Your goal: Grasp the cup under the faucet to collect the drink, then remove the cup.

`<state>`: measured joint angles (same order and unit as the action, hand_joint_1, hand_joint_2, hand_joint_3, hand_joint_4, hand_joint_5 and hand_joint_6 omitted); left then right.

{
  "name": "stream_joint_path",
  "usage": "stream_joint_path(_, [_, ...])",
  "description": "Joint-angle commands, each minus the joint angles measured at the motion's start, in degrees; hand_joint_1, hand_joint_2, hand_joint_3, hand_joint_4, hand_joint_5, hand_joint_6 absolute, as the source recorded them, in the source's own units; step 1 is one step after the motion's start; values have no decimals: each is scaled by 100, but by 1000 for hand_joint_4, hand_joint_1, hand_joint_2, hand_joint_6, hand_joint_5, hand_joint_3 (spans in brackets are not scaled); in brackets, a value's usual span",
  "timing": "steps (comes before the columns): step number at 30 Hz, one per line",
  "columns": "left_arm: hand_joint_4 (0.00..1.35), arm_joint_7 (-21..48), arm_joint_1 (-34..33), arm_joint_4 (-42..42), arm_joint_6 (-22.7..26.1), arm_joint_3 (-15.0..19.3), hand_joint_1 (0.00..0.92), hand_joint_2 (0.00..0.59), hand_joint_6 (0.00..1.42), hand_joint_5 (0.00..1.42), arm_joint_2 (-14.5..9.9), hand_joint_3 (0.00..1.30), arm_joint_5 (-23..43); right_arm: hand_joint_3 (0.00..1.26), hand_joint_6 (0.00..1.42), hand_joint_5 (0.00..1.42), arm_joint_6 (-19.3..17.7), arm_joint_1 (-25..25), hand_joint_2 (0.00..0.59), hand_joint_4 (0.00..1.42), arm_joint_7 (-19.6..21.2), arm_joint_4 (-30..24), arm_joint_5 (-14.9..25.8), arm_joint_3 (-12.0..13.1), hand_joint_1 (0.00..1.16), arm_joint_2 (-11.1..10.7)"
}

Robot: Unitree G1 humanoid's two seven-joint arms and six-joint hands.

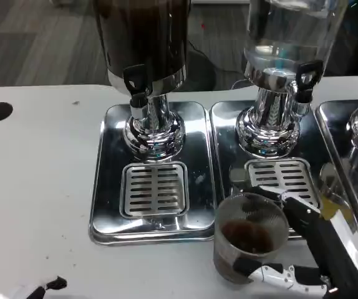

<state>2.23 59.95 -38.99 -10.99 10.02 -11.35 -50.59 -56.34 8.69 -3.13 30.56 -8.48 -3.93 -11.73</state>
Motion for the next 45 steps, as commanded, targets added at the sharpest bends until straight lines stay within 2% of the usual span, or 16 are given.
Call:
stream_joint_path(1, [236, 6, 43, -17, 70, -39, 0, 156, 543, 334, 15, 314, -134, 400, 327, 508, -568, -107, 99, 457, 37, 246, 135, 152, 721, -38])
stream_joint_path(12, [236, 2, 24, -11, 129, -24, 0, 157, 544, 340, 54, 314, -146, 400, 327, 508, -1341, -305, 105, 473, 173, 1228, -105, 413, 712, -92])
stream_joint_path(20, [231, -64, -21, -6, 136, 39, 0, 157, 545, 339, 67, 314, -134, 400, 327, 508, -1840, -394, 109, 473, 657, 1681, -854, 659, 700, -156])
stream_joint_path(36, [123, -441, 4, -236, 2, 395, 0, 147, 517, 221, 142, 275, -70, 400, 327, 508, -1999, -458, 111, 473, 1593, 1980, -1770, 634, 692, -295])
stream_joint_path(45, [120, -479, 22, -271, -95, 546, 0, 146, 517, 220, 189, 270, 21, 388, 319, 508, -2010, -562, 114, 473, 2569, 2282, -2576, 522, 698, -420])
